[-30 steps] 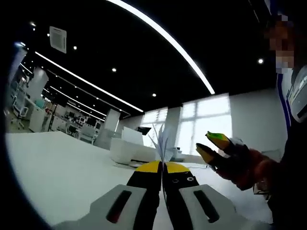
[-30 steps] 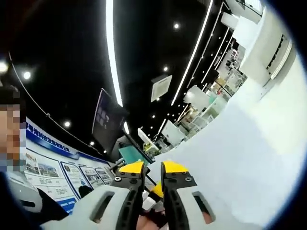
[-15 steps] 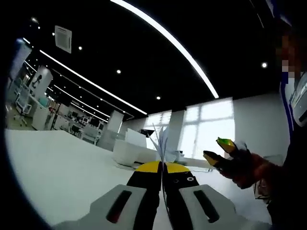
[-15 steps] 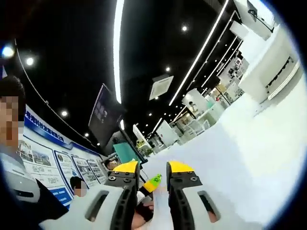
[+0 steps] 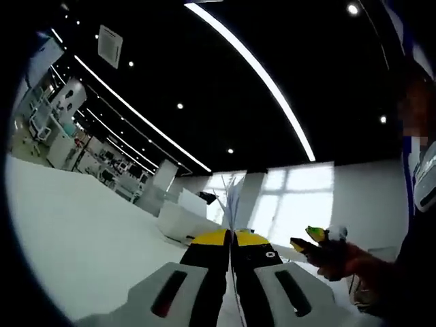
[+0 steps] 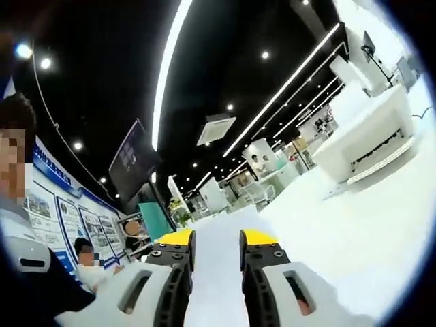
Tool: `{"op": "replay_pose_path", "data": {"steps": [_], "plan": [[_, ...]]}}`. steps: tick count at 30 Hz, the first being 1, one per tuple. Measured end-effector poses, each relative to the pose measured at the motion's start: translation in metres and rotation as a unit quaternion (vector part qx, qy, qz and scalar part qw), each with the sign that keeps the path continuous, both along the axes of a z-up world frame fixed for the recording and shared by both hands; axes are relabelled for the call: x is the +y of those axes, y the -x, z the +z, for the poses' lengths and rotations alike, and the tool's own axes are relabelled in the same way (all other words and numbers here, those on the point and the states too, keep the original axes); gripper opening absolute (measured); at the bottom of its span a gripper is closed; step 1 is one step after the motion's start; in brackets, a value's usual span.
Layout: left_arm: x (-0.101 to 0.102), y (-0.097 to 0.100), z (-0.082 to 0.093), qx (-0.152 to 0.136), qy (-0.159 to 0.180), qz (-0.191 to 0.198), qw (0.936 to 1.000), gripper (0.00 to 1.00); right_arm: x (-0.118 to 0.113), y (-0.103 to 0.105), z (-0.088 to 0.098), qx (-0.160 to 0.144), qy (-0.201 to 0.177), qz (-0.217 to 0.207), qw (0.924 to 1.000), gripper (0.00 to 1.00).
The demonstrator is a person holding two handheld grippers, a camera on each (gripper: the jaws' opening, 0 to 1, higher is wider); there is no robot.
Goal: Organize the stack of printing papers by aligning and flattening the scattered papers on the table
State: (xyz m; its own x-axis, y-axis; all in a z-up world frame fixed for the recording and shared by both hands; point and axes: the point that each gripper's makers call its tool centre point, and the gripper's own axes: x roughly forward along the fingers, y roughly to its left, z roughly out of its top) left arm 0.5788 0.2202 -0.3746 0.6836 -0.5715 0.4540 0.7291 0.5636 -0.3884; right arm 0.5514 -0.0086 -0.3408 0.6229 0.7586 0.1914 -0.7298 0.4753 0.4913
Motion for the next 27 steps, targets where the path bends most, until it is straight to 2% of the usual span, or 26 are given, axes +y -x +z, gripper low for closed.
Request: {"op": "replay_pose_path", "data": {"steps": [2, 3, 6, 10, 14, 21, 23, 27], "plan": [[0.001, 0.0, 0.0, 0.006, 0.01, -0.006, 0.9999, 0.06, -0.006, -0.001, -0.004, -0.004, 0.019, -0.006, 0.9998, 0.24], [0.0, 0.0, 0.0, 0.007, 0.016, -0.011, 0.9998, 0.06, -0.012, -0.002, -0.008, -0.009, 0.042, -0.012, 0.999, 0.25], [0.0, -0.002, 0.0, 0.014, 0.024, -0.02, 0.9994, 0.06, -0.023, -0.004, -0.013, -0.019, 0.081, -0.02, 0.9963, 0.28], [-0.001, -0.002, -0.001, 0.017, 0.024, -0.022, 0.9993, 0.06, -0.024, -0.004, -0.013, -0.02, 0.084, -0.021, 0.996, 0.3], [-0.001, -0.004, -0.002, 0.018, 0.02, -0.025, 0.9993, 0.06, -0.038, -0.005, -0.017, -0.029, 0.119, -0.031, 0.992, 0.31], [-0.005, -0.005, -0.007, 0.02, 0.001, -0.024, 0.9995, 0.07, -0.045, -0.006, -0.029, -0.044, 0.187, -0.028, 0.9811, 0.35], [-0.006, -0.005, -0.008, 0.02, -0.004, -0.021, 0.9996, 0.07, -0.048, -0.009, -0.035, -0.048, 0.211, -0.027, 0.9759, 0.35], [-0.008, -0.005, -0.01, 0.023, -0.015, -0.018, 0.9995, 0.07, -0.052, -0.017, -0.047, -0.047, 0.236, -0.025, 0.9703, 0.41]]}}
